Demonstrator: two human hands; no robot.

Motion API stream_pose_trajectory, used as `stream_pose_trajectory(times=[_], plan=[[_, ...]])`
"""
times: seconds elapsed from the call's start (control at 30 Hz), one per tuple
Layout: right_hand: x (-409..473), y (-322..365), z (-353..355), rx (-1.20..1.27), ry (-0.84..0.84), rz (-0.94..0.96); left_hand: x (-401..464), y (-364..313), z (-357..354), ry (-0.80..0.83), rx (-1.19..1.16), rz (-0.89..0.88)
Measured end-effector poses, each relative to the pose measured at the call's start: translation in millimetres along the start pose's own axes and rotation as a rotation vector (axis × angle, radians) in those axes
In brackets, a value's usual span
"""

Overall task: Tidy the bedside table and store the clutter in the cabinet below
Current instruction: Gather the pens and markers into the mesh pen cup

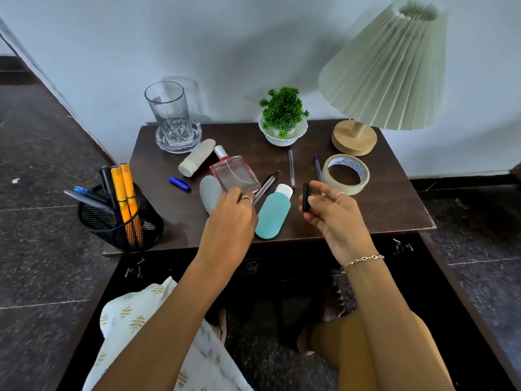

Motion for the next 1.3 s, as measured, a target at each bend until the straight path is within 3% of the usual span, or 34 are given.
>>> stream_pose_trajectory(times=[0.17, 0.43, 0.8, 1.3], plan=[[-3.0, 6.2, 2.9, 0.194, 0.100, 0.054, -8.4, -4.5, 14.7, -0.041, -0.281, 0.068], [-4.2, 14.2, 4.7, 0.370, 0.039, 0.225, -24.5, -13.0, 8.5, 0.144, -0.601, 0.199], [-5.6, 16.7, 9.5, 0.365, -0.005, 0.273, -24.8, -15.2, 2.1, 0.166, -0.616, 0.171], [-9.3, 9.4, -5.1, 0.144, 0.124, 0.320, -23.0, -15.8, 2.0, 0.160, -0.704, 0.239]])
Point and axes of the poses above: each hand's wrist, its own x-axis towards the middle knuckle, its own z-axis out of the back of the hand, y = z × x, the point moved 2 cm from there along x, towards the middle knuckle, and after that the axes turned 7 degrees about -x, right-handed, at the moved point
